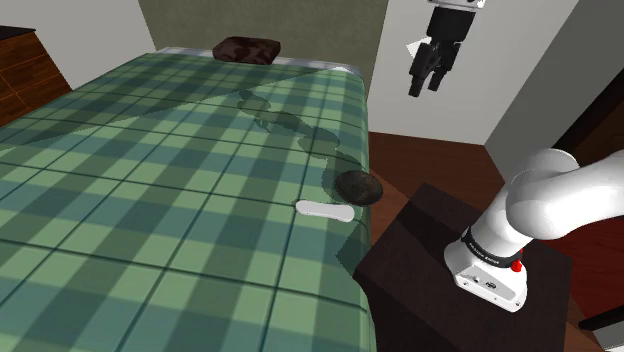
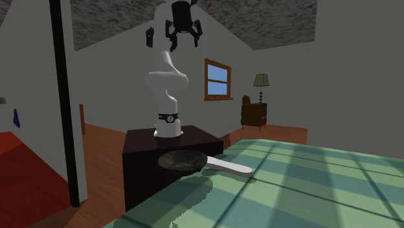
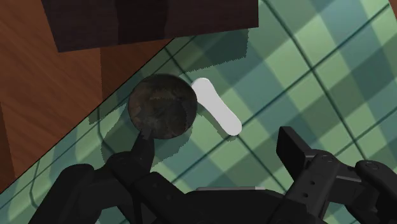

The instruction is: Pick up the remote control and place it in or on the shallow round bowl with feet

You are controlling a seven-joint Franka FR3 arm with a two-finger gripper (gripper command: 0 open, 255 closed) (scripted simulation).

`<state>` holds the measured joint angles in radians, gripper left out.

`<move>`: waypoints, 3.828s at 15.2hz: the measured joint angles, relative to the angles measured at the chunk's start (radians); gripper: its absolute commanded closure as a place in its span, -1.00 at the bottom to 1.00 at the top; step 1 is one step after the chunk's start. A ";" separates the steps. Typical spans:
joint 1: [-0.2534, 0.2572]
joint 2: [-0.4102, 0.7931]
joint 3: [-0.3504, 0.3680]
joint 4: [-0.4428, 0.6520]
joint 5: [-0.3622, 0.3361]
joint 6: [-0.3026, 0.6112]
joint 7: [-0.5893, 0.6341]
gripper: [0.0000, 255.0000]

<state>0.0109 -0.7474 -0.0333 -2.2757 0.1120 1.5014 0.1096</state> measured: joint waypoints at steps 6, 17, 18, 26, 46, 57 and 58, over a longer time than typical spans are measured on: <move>0.025 0.032 0.018 -0.107 -0.004 0.139 -0.049 -1.00; 0.086 0.245 0.050 -0.285 -0.024 0.534 -0.190 -1.00; 0.093 0.284 0.056 -0.291 -0.024 0.578 -0.199 -1.00; 0.130 0.564 0.089 -0.310 -0.051 0.884 -0.272 -1.00; 0.201 1.175 0.076 -0.145 -0.246 1.339 -0.266 -1.00; 0.203 1.186 0.074 -0.142 -0.248 1.347 -0.265 1.00; 0.203 1.186 0.074 -0.142 -0.248 1.347 -0.265 1.00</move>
<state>0.2136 0.4383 0.0407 -2.4180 -0.1359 2.8484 -0.1555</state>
